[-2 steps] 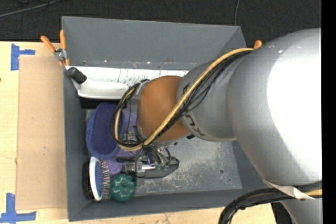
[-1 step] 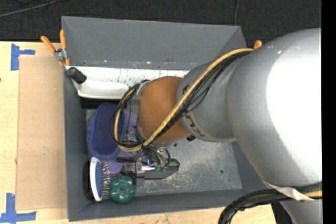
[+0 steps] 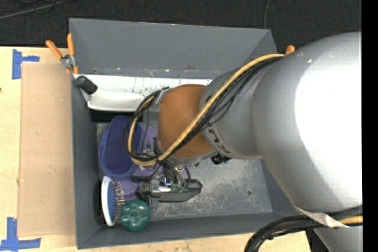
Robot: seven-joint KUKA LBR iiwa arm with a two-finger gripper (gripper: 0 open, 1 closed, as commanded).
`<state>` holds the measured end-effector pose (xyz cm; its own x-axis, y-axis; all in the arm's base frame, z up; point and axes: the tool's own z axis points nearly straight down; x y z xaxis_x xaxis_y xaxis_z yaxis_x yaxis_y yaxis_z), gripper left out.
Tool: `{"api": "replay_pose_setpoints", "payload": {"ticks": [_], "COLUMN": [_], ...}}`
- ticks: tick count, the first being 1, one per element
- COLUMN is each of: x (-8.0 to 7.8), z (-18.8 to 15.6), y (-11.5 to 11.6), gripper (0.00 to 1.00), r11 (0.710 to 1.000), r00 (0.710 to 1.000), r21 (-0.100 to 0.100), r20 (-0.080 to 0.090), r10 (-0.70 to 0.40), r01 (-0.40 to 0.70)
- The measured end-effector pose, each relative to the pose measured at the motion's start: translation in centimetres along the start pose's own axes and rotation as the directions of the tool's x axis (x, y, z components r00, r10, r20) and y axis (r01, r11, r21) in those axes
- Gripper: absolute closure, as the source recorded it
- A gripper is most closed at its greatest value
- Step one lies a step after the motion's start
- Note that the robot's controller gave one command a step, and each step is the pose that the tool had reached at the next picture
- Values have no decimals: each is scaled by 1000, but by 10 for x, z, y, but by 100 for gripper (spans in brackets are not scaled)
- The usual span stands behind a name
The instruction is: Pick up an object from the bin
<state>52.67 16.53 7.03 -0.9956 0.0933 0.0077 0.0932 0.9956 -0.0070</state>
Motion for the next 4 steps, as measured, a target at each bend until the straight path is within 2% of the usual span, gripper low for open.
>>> {"api": "replay_pose_setpoints", "payload": {"ticks": [1, 2, 3, 4], "x": [-17, -17, -15, -22], "z": [2, 2, -57, -63], "y": [21, 21, 21, 25], "gripper": [100, 100, 100, 100], "r11": [990, 990, 991, 967], "r00": [990, 990, 990, 967], "r21": [7, 6, 7, 2], "r20": [-20, -19, -19, -7], "r10": [-141, -141, -137, -254], "r01": [141, 141, 137, 254]}}
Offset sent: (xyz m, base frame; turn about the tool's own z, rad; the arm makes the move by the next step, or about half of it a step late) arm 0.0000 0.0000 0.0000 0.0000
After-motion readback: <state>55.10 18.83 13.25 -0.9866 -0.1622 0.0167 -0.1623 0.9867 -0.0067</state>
